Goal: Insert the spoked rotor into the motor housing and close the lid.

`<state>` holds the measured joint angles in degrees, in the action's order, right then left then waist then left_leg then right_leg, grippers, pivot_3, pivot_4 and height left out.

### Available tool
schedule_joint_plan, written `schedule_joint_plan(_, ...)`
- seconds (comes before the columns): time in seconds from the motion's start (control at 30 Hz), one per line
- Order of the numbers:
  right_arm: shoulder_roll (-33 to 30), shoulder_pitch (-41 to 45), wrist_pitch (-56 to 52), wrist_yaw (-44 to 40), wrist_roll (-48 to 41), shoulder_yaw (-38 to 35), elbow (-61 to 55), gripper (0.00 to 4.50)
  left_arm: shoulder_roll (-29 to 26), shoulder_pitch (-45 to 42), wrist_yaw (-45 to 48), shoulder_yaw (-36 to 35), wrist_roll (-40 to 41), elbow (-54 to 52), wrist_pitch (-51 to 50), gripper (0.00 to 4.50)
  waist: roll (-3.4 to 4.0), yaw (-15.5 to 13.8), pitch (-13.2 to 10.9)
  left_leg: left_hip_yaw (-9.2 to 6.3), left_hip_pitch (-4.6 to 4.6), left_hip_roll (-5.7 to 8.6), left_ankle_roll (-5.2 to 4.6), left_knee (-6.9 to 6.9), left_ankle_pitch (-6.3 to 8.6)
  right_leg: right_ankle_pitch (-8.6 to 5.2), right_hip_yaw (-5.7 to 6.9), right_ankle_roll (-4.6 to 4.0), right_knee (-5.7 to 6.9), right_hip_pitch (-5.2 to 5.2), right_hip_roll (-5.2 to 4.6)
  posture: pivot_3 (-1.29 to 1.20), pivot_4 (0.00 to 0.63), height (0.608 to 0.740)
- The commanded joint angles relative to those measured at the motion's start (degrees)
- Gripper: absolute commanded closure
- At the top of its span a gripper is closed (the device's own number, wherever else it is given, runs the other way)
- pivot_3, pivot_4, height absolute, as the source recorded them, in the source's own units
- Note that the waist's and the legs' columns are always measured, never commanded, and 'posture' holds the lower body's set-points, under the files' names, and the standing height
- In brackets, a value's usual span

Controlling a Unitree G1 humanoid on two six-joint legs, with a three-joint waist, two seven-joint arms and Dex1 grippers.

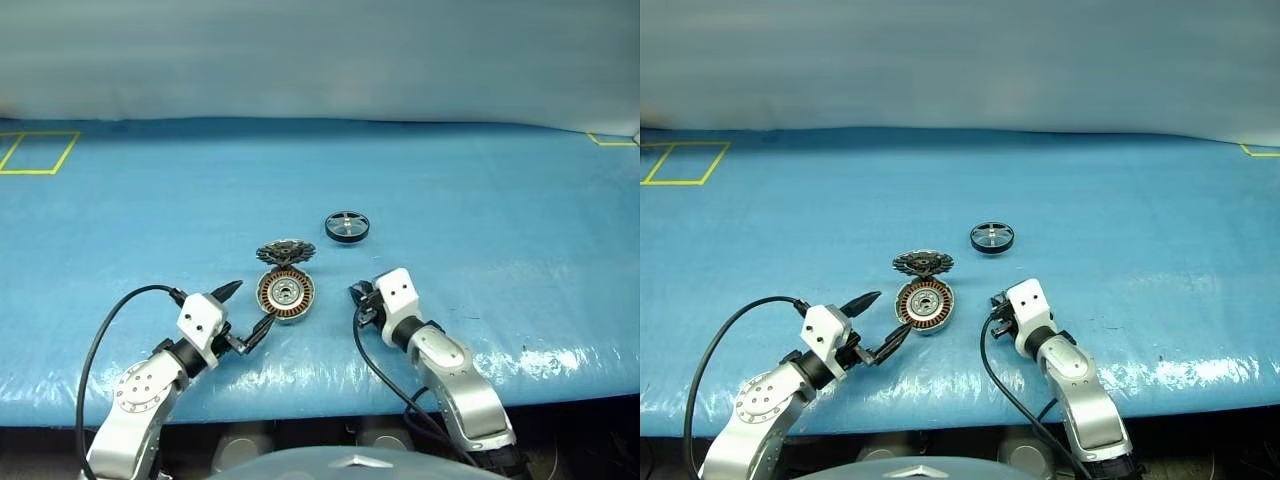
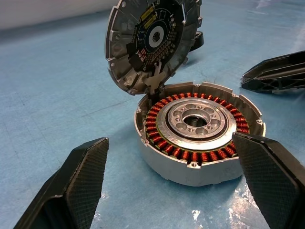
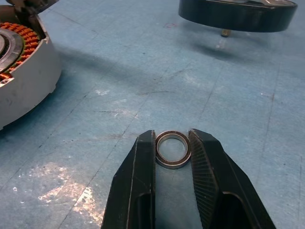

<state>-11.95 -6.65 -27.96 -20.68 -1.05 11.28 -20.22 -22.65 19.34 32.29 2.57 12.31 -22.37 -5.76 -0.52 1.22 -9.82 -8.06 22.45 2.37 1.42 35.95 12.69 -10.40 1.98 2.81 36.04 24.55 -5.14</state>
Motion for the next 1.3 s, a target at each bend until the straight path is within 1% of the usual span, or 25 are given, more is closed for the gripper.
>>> schedule_joint_plan(0.03,-0.51,2.95,-1.22,-1.11,-1.16,0.95,-6.29,3.83,0.26,0.19,-0.52,-0.58,-0.53,0.45,2.04,0.00,0.00,0.02,0.00,0.01,0.00,0.00,0.00,0.00,0.00,0.00,0.00,0.00,0.00,0.00,0.00,0.00,0.150,0.740)
schedule_joint_plan(0.13,-0.02,6.17,-4.13,-2.67,-3.92,1.72,-10.29,3.83,0.28,0.47,-0.42,-0.52,-0.74,1.19,3.68,0.00,0.01,0.10,-0.01,0.01,0.00,0.00,0.00,0.02,0.00,0.00,0.00,0.01,0.00,0.01,0.00,0.00,0.150,0.740)
schedule_joint_plan(0.3,2.20,10.23,-8.22,-3.37,-7.53,3.84,-11.81,3.83,0.46,0.79,0.12,-0.77,0.10,1.72,5.40,0.00,0.00,-0.07,0.00,-0.04,0.01,-0.01,-0.01,0.01,0.00,0.00,0.03,0.00,0.00,-0.01,0.03,0.00,0.150,0.740)
schedule_joint_plan(0.43,3.13,11.39,-9.58,-3.87,-8.76,6.86,-10.83,3.83,-0.09,1.80,1.25,-0.82,1.27,1.40,4.90,0.00,0.00,-0.02,0.00,-0.03,0.05,0.03,-0.03,0.02,0.01,0.01,0.01,0.01,-0.04,0.01,-0.01,0.00,0.150,0.740)
schedule_joint_plan(0.57,2.39,11.38,-10.58,-4.61,-9.22,9.36,-10.36,3.83,-0.16,2.28,1.31,-1.00,1.44,1.18,4.94,0.00,0.01,0.03,0.00,-0.04,0.03,0.01,-0.03,0.02,0.01,0.01,0.02,0.01,-0.02,0.01,0.02,0.00,0.150,0.740)
schedule_joint_plan(0.77,1.99,12.01,-9.29,-5.18,-8.90,12.14,-7.94,3.83,-0.44,2.73,2.19,-1.03,2.35,0.70,4.13,0.00,0.01,0.09,0.00,-0.03,0.03,0.01,-0.03,0.03,0.01,0.01,0.02,0.01,-0.02,0.00,0.01,0.00,0.150,0.740)
schedule_joint_plan(0.9,3.13,13.57,-7.53,-3.78,-6.85,13.80,-3.22,3.83,-0.87,3.35,2.31,-0.79,2.19,0.46,3.87,0.00,0.01,0.23,0.00,-0.03,0.01,0.00,-0.03,0.03,0.01,0.01,0.02,0.01,-0.01,0.01,0.02,0.00,0.150,0.740)
schedule_joint_plan(1.1,4.39,15.12,-6.34,-2.92,-5.46,14.64,0.74,3.83,-0.95,4.02,2.22,-0.28,1.51,0.57,4.23,0.00,0.01,0.22,0.00,-0.03,0.03,0.01,-0.03,0.03,0.01,0.01,0.02,0.01,-0.01,0.01,0.02,0.00,0.150,0.740)
schedule_joint_plan(1.3,4.46,14.97,-6.15,-3.12,-5.17,14.99,1.49,3.83,-0.27,4.35,1.76,-0.13,1.38,0.67,4.61,0.00,0.01,0.23,0.00,-0.03,0.03,0.01,-0.03,0.03,0.01,0.01,0.02,0.01,-0.01,0.01,0.02,0.00,0.150,0.740)
